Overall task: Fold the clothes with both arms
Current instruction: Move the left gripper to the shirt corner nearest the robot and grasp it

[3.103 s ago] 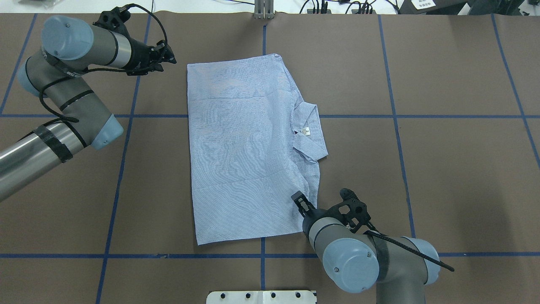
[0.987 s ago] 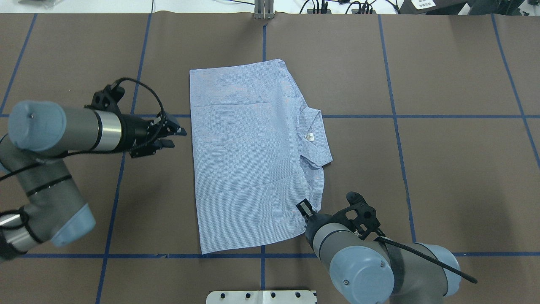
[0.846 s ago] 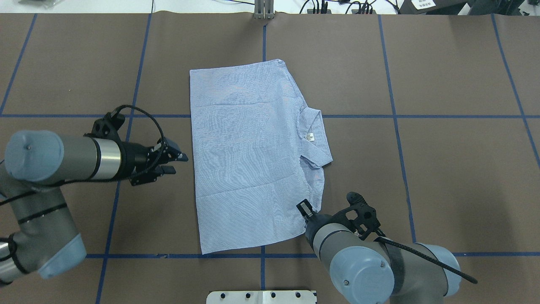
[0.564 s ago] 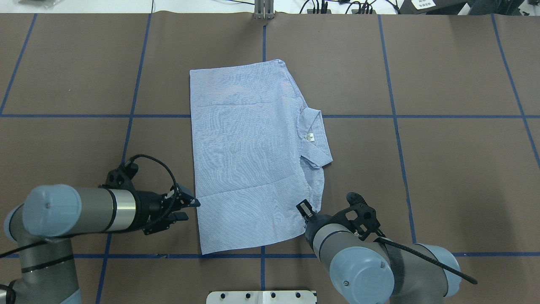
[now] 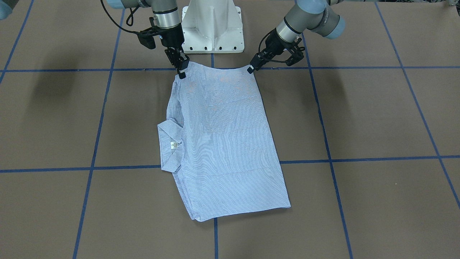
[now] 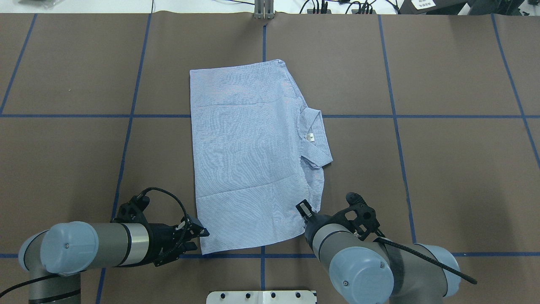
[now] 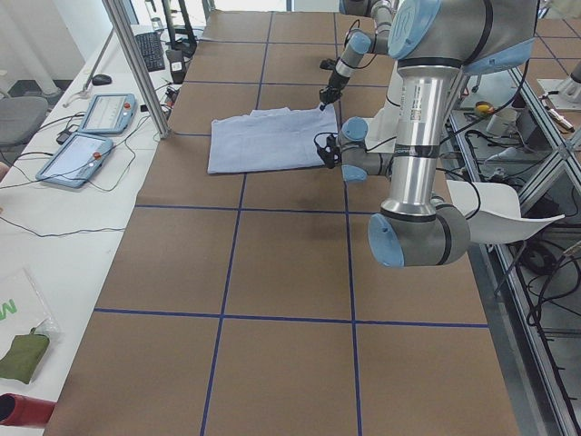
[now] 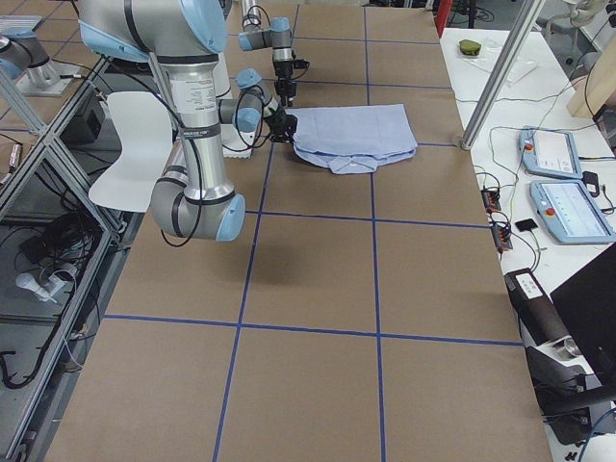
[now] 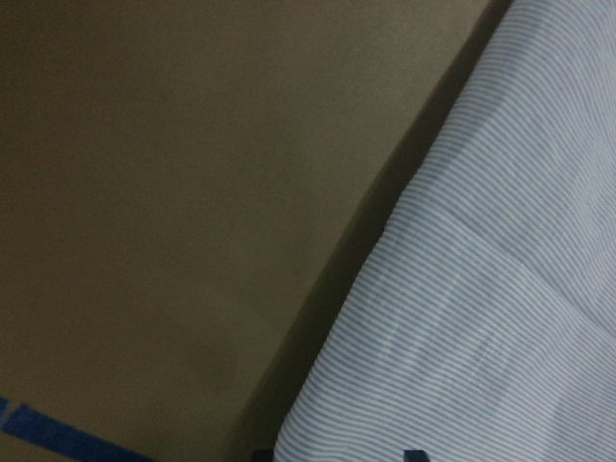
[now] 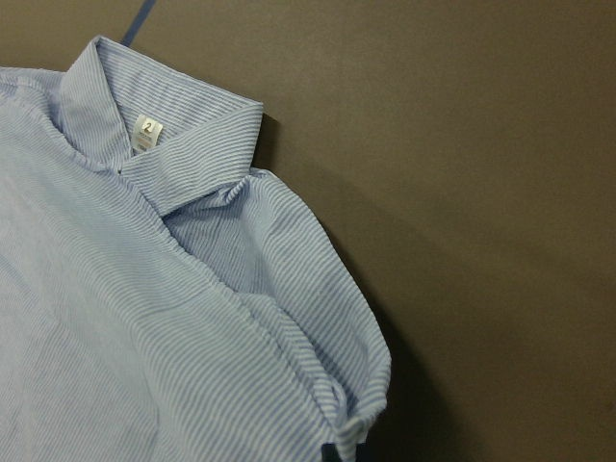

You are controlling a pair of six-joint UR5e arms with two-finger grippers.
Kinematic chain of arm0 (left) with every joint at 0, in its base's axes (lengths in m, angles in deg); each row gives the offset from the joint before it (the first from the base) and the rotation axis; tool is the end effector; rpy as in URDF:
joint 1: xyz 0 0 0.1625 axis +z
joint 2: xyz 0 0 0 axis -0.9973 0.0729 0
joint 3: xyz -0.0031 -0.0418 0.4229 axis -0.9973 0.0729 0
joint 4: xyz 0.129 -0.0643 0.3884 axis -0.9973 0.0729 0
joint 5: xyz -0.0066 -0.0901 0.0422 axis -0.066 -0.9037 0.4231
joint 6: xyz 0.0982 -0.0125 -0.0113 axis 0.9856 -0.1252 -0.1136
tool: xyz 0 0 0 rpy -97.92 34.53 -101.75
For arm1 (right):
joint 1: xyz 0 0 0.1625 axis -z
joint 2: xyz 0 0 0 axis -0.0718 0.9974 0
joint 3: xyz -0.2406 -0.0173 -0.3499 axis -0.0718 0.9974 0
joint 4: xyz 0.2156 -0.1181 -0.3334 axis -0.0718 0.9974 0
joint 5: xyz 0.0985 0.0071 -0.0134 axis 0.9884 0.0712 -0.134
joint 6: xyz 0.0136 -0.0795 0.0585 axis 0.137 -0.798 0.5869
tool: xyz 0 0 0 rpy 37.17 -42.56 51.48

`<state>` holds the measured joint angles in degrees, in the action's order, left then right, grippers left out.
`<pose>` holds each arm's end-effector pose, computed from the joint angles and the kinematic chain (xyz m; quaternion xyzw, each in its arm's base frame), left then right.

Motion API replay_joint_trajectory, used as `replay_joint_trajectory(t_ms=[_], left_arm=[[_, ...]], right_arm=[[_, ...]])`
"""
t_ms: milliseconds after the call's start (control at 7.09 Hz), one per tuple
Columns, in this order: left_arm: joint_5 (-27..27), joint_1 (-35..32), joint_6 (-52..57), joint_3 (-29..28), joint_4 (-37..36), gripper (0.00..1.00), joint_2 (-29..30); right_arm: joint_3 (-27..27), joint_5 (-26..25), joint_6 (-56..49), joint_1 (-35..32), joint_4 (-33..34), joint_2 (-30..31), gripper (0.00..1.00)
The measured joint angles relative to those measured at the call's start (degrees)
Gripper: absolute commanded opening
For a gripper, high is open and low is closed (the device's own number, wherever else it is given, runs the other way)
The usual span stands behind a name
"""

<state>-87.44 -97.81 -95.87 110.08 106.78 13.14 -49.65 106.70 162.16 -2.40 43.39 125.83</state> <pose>0.4943 -0.2330 0.3461 -0.1573 0.5886 -0.2990 0.7344 -0.5294 -0.2283 0.2603 -0.0136 -0.4632 0.4739 0.7488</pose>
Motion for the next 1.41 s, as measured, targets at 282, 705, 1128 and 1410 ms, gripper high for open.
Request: replay_joint_trajectory(t_ms=[282,705,1128,1410], left_arm=[[0.71,1.29,-0.57,-0.25,0.0,0.51,0.04],[1.72,2.11,-0.74,-0.43,0.0,0.39,0.06],[2.07,2.37,-0.77,-0.73,0.0,0.34,0.3],[2.09,2.49,-0.78,-0.97,-0.02,0.34,0.39]], right_arm=[[-0.09,0.01,0.0,-0.01,0.0,-0.01,0.0],[-0.22,-0.02,0.0,0.01,0.0,0.06,0.0],[-0.29,0.01,0.0,0.01,0.0,0.0,0.0],[-0.27,0.01,0.0,0.01,0.0,-0.07,0.0]])
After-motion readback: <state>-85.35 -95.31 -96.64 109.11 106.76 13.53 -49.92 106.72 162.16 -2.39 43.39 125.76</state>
